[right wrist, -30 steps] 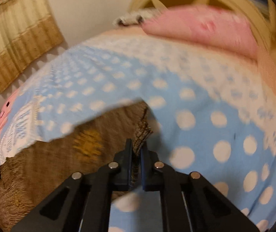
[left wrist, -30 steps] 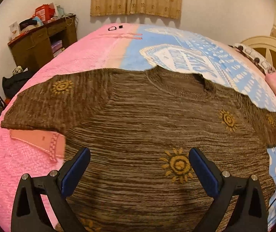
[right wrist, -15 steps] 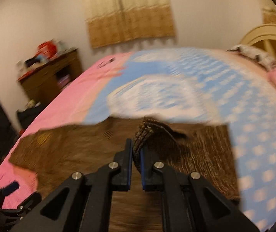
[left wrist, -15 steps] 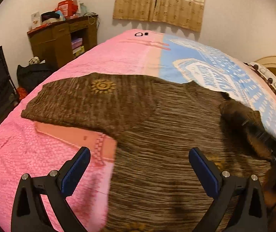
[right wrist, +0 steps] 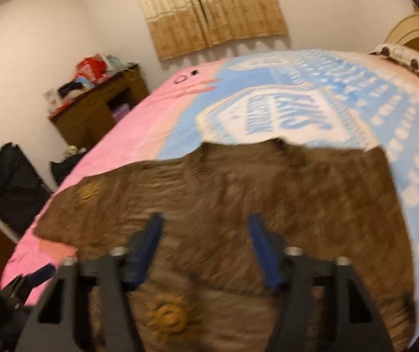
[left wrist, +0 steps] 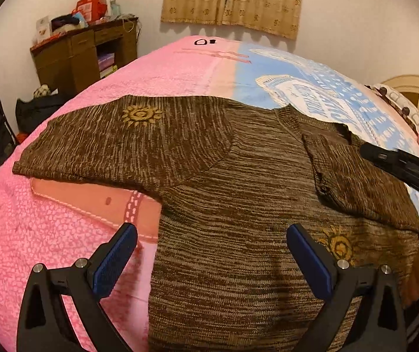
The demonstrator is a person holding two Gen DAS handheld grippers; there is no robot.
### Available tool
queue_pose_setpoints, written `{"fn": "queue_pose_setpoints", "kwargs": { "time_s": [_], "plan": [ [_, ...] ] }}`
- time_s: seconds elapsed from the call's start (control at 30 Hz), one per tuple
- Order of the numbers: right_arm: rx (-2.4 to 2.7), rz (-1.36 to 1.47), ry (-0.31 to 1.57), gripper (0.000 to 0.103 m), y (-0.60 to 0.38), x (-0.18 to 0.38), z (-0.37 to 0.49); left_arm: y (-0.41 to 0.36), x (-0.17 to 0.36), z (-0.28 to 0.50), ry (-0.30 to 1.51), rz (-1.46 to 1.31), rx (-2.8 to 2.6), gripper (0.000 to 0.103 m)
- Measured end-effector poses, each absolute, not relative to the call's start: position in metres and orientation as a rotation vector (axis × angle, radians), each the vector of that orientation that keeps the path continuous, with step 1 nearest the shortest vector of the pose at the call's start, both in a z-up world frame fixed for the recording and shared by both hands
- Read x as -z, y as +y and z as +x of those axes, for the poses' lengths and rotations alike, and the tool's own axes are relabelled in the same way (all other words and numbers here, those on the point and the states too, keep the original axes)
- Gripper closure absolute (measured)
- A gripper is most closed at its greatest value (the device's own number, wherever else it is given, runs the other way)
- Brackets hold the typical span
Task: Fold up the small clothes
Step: 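Grasp the sleeve nearest the right tool and fold it across the sweater body, then grasp the sleeve nearest the left tool and fold it across the body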
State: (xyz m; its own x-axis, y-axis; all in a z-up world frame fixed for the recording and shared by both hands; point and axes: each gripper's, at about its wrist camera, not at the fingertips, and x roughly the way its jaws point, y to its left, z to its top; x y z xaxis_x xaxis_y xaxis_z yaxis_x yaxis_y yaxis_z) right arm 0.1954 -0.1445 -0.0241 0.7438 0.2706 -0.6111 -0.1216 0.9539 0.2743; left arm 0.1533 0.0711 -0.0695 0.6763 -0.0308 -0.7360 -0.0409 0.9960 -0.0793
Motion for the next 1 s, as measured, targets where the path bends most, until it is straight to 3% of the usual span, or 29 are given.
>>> {"fn": "queue_pose_setpoints", "kwargs": {
  "time_s": [0.1, 0.2, 0.43, 0.53, 0.57, 0.63, 0.67, 0.8, 0.83, 1.0],
  "plan": [
    [-0.182, 0.182, 0.75, 0.075, -0.134, 0.032, 0.214, 0.069, 0.071, 0.154, 0.834, -0.064, -0.017, 0.001],
    [-0.171, 0.147, 0.823, 0.076, -0.111, 0.058, 0.239, 0.077, 0.07, 0.153, 0.826, -0.054, -0.034, 0.001],
    [-0.171, 0.055, 0.823, 0.068, -0.089, 0.062, 0.24, 0.128, 0.07, 0.154, 0.819, -0.16, -0.149, 0.001],
    [-0.198, 0.071, 0.729, 0.067, -0.089, 0.046, 0.217, 0.165, 0.067, 0.154, 0.801, -0.222, -0.238, 0.001],
    [-0.208, 0.061, 0.701, 0.064, -0.085, 0.042, 0.21, 0.182, 0.064, 0.155, 0.788, -0.263, -0.275, 0.001],
    [-0.257, 0.038, 0.656, 0.048, -0.075, 0.033, 0.185, 0.213, 0.061, 0.154, 0.752, -0.357, -0.327, 0.001],
    [-0.272, 0.028, 0.637, 0.044, -0.071, 0.031, 0.176, 0.23, 0.059, 0.153, 0.733, -0.419, -0.339, 0.001],
    [-0.286, -0.071, 0.598, 0.041, -0.046, 0.04, 0.164, 0.29, 0.062, 0.154, 0.674, -0.651, -0.379, 0.002],
    [-0.293, -0.085, 0.633, 0.041, -0.041, 0.048, 0.167, 0.3, 0.064, 0.156, 0.67, -0.686, -0.385, 0.003],
    [-0.291, -0.074, 0.688, 0.043, -0.044, 0.057, 0.179, 0.321, 0.078, 0.177, 0.692, -0.727, -0.413, 0.03]
  ]
}}
